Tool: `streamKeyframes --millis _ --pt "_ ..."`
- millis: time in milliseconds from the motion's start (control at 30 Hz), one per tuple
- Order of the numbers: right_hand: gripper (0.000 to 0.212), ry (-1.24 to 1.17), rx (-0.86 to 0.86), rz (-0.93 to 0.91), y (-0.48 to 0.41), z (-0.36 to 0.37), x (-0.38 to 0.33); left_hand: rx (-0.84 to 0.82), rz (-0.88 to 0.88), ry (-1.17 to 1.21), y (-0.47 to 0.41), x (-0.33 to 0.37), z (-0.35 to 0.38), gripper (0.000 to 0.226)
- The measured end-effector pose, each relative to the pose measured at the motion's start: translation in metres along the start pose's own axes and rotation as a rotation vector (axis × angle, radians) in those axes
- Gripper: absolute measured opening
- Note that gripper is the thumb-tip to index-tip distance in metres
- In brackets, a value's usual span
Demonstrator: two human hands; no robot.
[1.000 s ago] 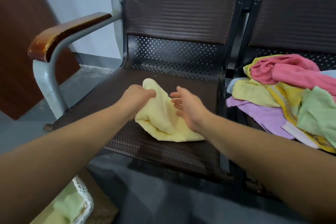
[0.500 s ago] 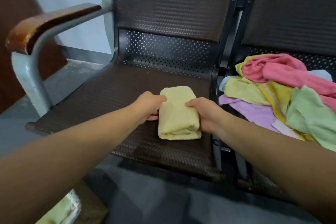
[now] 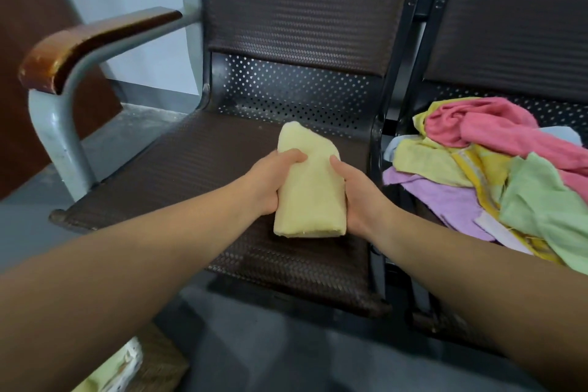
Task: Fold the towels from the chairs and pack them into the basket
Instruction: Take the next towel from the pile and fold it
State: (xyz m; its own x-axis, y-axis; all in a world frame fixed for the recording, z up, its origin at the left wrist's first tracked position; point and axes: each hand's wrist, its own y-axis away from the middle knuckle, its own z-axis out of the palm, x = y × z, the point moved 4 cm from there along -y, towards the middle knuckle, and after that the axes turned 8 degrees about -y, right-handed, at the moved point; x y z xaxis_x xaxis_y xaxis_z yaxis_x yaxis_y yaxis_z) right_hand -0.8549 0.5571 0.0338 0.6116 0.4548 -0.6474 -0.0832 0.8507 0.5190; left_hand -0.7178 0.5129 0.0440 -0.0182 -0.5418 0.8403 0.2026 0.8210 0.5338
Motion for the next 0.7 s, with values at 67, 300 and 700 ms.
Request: streamKeyframes --millis 67,300,700 --pt "0.037 0.049 0.003 -0.065 0.002 0.014 -0.006 -0.01 0.1 0.078 0.012 0.013 -0.008 0.036" --pt "0.042 0.229 -0.132 -0.212 0.018 0.124 -0.007 0.018 0.315 0.232 0.089 0.058 -0.094 0.045" --pt "0.035 0.739 -0.295 -0.274 0.04 0.29 0.156 0.38 0.307 0.308 0.208 -0.013 -0.312 0.04"
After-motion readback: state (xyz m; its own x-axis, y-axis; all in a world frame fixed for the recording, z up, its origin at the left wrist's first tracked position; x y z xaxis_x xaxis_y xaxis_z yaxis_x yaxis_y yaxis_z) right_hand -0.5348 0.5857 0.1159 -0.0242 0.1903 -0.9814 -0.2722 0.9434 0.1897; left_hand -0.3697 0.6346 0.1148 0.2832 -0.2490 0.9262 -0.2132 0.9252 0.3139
